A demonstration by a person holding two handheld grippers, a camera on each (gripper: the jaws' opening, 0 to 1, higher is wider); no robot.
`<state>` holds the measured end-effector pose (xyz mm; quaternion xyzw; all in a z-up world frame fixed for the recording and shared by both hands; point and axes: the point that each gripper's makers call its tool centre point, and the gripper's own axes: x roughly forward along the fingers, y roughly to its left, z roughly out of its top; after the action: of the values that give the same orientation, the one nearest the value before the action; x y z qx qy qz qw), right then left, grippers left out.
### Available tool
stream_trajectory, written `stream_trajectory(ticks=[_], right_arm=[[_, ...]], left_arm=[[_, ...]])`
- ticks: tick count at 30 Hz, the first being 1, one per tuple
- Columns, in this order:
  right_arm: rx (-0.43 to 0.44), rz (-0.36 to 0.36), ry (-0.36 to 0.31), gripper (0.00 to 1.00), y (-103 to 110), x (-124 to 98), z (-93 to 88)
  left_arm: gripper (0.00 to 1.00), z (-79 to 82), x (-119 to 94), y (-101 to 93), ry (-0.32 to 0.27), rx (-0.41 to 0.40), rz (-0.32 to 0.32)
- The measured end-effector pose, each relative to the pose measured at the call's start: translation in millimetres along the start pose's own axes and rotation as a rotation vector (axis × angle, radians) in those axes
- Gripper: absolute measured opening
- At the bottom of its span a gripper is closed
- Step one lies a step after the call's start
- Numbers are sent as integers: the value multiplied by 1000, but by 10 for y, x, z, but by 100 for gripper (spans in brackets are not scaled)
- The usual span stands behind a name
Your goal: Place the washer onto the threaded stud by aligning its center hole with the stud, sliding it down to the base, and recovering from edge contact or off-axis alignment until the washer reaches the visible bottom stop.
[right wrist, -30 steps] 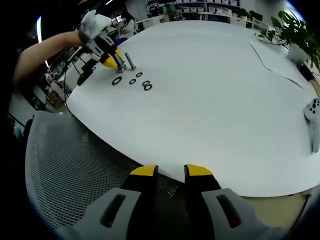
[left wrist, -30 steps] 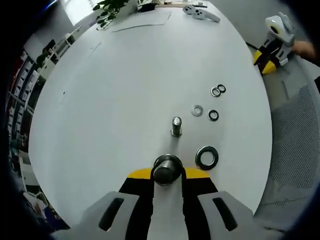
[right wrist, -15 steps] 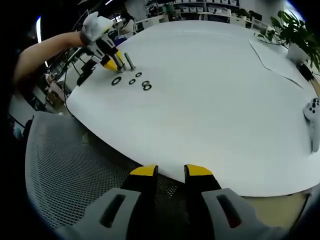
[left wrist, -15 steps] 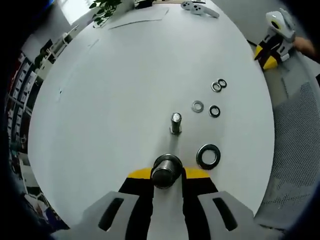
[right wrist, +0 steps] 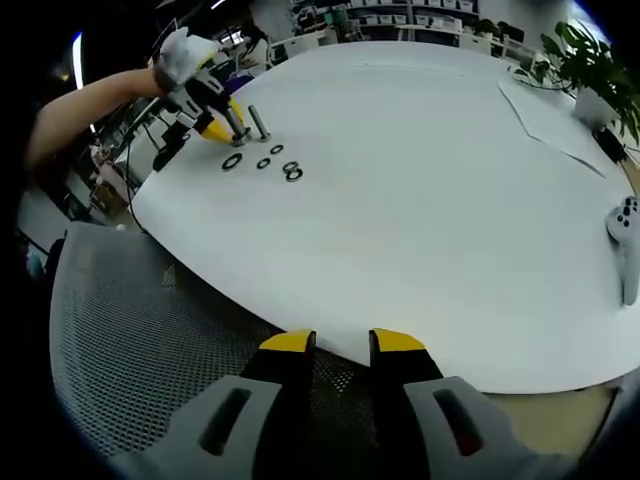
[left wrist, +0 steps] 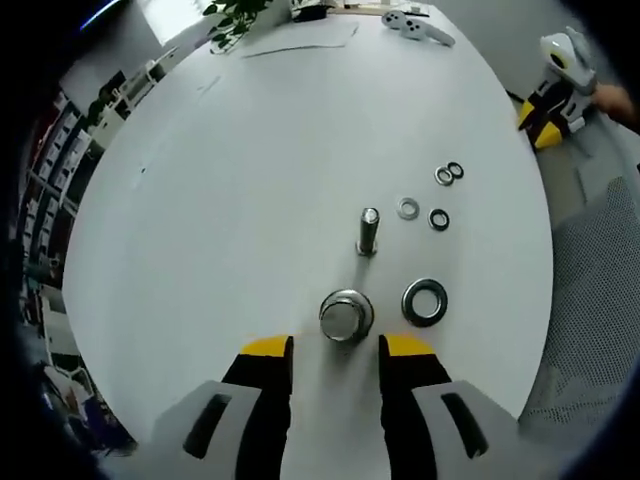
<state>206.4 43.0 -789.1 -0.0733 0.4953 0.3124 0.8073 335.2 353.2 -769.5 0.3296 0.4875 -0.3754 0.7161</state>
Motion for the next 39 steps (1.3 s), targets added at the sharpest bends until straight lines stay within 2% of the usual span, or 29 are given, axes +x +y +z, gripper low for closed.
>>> stream_trajectory(ticks=[11, 18, 26, 39], right_arm=[[-3, -1, 6, 24, 1, -2, -7], [-1, -3, 9, 24, -1, -3, -12], [-1, -4, 9, 24, -3, -6, -10], [16, -19, 22, 25, -26, -3, -33]], left_arm=[[34, 124, -293, 21, -94, -42, 69], [35, 252, -431, -139, -174, -81, 74], [35, 244, -432, -330, -189, -63, 62], [38, 189, -325, -508, -202, -105, 29]])
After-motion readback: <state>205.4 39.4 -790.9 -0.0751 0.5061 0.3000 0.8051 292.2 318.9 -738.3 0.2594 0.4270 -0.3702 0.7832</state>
